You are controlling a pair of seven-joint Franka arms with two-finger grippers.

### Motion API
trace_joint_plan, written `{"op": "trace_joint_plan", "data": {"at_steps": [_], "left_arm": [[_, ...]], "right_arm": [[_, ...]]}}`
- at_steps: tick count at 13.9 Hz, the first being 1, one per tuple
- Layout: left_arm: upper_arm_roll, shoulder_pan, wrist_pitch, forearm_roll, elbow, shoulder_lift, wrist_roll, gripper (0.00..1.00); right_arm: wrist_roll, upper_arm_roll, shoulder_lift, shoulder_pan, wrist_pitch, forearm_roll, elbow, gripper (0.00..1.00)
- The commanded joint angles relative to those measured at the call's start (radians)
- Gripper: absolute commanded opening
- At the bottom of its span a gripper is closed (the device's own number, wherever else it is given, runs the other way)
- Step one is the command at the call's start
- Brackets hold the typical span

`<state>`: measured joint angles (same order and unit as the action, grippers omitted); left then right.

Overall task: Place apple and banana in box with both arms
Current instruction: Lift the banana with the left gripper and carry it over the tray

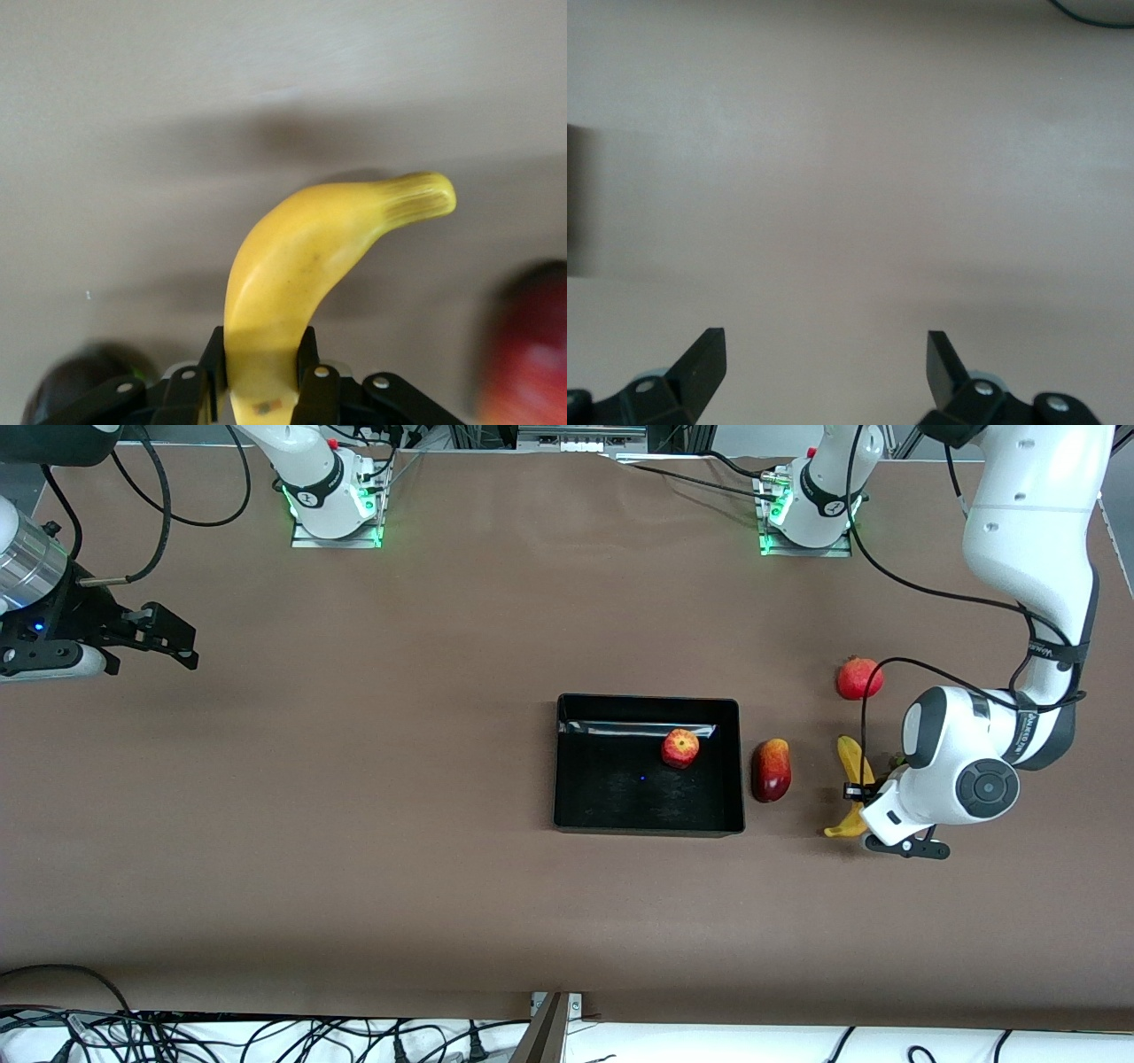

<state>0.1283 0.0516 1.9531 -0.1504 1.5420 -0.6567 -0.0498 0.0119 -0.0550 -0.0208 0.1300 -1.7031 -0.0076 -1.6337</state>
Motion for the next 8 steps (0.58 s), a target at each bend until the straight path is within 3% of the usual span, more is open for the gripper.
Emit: {"op": "trace_joint_plan", "data": {"at_steps": [1, 5, 8], "left_arm": [[0.040, -0.082, -0.233, -0.005, -0.190, 0.014, -0.144, 0.12], [0.044, -0.257, -0.224, 0.161, -0.218, 0.003, -0.370, 0.10], [0.042, -0.377, -0.128, 0.187, -0.215, -0.055, -0.545, 0.10]], "right_arm": [[0.002, 0.006, -0.005, -0.009, 0.003, 0.018, 0.018, 1.00], [0.003, 0.006, -0.005, -0.010, 0.005, 0.020, 0.018, 1.00], [0.002, 0.006, -0.005, -0.009, 0.007, 0.018, 0.018, 1.00]]}}
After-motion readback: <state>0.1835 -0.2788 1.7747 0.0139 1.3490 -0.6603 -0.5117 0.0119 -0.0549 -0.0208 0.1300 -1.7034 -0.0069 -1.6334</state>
